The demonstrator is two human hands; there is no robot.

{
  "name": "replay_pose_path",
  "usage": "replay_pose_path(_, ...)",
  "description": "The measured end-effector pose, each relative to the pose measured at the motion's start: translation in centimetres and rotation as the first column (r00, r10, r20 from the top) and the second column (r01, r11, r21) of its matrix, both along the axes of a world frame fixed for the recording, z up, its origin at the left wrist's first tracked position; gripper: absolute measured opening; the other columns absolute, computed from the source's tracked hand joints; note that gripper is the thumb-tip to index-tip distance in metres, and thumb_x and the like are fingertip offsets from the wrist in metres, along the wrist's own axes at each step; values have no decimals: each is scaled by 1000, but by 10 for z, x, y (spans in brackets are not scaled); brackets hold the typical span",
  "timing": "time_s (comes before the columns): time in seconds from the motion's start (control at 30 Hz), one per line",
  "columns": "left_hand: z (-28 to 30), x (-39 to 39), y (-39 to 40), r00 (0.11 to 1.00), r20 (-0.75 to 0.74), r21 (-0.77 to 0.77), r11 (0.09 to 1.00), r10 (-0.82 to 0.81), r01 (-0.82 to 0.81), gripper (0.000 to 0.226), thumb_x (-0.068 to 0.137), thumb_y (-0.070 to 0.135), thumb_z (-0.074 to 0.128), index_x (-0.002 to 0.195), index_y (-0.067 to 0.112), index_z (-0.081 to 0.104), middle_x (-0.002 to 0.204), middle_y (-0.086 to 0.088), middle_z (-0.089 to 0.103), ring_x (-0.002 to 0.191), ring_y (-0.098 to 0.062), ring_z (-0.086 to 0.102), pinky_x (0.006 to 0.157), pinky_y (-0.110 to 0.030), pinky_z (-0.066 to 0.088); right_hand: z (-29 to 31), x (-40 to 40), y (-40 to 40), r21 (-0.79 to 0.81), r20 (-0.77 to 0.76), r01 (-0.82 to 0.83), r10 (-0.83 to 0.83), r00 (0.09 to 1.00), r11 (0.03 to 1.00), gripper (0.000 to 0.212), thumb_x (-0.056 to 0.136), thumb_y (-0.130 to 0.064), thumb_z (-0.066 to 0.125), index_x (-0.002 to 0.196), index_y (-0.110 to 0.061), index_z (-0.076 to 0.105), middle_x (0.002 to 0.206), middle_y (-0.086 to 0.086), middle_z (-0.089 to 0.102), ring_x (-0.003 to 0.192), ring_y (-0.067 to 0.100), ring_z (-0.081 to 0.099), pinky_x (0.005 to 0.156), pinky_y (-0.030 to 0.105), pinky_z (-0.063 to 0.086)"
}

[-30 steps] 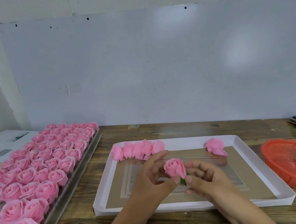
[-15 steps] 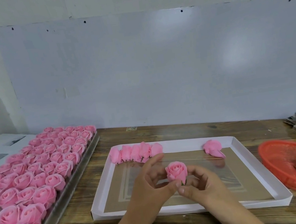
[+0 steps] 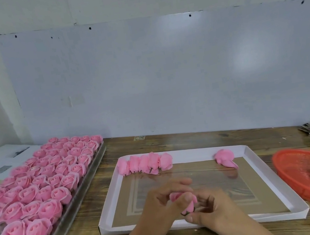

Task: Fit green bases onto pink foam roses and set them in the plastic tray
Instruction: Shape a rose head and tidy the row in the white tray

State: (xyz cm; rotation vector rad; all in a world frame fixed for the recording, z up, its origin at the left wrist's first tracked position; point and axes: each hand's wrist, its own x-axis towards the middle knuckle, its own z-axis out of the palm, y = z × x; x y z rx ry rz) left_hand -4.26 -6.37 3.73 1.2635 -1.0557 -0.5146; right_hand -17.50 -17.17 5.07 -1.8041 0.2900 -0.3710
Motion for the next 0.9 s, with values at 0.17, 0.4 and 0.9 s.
replay_pose_path(0.17,3,-5,1,999,13,-21,999,-35,36,21,81,53,77,83,33,82,103,2,77,107,-12,70,88,-20,52,1,-1,1,-76,-61,8,-13,998,997,27,76,-1,77,84,-26,76,83,18,71,77,14,63,73,31,50)
replay_pose_path(0.4,5,-5,3,994,15,43,993,-109,108,8,79,39,79,83,33,82,112,2,76,106,-13,70,87,-24,53,1,-2,3,-90,-68,20,-26,997,996,29,76,-1,77,75,-30,76,85,7,74,73,5,63,66,23,49)
replay_pose_path(0.9,8,-5,6,989,-88,80,989,-118,126,59,68,63,82,120,38,70,129,8,66,115,-13,66,91,-27,55,-4,0,-1,-98,10,24,-23,1000,995,13,75,-29,76,87,-27,77,70,0,68,66,11,53,64,29,41)
